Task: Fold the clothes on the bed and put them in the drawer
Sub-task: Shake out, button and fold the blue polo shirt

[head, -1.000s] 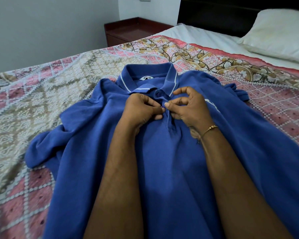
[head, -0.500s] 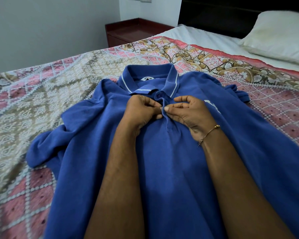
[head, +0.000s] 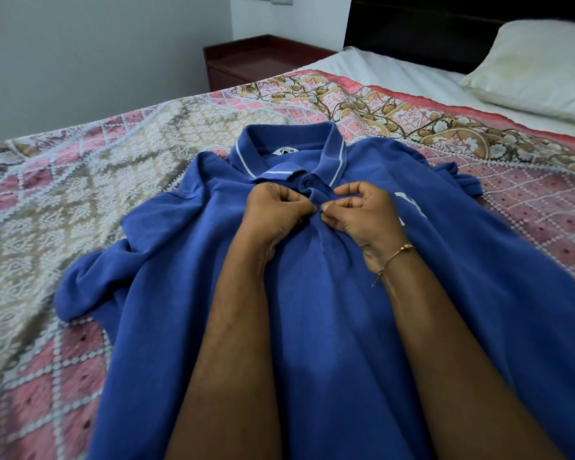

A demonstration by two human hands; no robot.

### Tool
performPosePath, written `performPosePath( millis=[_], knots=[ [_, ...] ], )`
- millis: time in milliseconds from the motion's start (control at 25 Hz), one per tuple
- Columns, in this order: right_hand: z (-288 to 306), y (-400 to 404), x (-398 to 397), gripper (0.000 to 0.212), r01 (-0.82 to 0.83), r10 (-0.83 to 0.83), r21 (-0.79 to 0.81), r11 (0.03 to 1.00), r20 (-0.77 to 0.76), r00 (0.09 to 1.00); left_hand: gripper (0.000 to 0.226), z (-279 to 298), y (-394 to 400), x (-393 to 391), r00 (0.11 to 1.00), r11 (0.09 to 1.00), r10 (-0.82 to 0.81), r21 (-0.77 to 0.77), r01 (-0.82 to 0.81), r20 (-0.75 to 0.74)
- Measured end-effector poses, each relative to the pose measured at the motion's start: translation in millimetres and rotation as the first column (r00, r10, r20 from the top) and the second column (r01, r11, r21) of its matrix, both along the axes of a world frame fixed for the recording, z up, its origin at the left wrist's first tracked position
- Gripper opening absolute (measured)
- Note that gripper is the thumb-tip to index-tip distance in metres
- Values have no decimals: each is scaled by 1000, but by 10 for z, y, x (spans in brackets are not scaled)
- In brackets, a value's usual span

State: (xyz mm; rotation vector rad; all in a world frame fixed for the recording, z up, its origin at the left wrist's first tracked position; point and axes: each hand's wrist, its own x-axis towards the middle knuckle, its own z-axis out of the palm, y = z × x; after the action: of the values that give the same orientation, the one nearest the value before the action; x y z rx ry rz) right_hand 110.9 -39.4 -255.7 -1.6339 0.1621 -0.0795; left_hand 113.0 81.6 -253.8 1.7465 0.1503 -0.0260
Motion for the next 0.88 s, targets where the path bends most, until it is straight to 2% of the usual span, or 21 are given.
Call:
performPosePath(
  millis=[120, 240, 280, 400, 480, 560, 680, 800, 880],
  knots=[
    [-21, -19, 12, 28, -14, 15, -79, 997, 7, 1000, 25, -16, -23, 1, 998, 999, 22, 45, -24, 53],
    [-43, -22, 23, 32, 14, 10, -273, 962, 86, 996, 26, -35, -8, 15, 998, 999, 16, 43, -18, 57],
    [-51, -21, 31, 32, 15, 13, -271, 962, 102, 995, 28, -41, -1, 25, 998, 1000, 20, 20, -21, 51],
    [-61, -20, 25, 34, -36, 44, -72, 997, 109, 993, 30, -55, 2, 55, 997, 999, 45, -6, -44, 61],
    [-100, -28, 42, 38, -54, 59, -43, 998, 134, 989, 26, -79, -15, 85, 992, 993, 55, 96, -66, 116],
    [-166, -20, 55, 39, -38, 52, -91, 995, 165, 985, 25, -135, -19, 127, 986, 982, 61, 170, -87, 156],
    [-304, -1, 78, 39, 49, -15, -183, 982, 183, 983, 26, -223, -56, 139, 986, 964, 48, 250, -87, 157],
    [-352, 7, 53, 33, 88, -54, -198, 976, 169, 984, 23, -200, -59, 62, 987, 932, -22, 361, -38, 161],
    [-329, 30, 33, 22, 122, -86, -263, 957, 147, 985, 15, -101, 84, -9, 967, 869, 64, 462, -175, 247]
  ],
)
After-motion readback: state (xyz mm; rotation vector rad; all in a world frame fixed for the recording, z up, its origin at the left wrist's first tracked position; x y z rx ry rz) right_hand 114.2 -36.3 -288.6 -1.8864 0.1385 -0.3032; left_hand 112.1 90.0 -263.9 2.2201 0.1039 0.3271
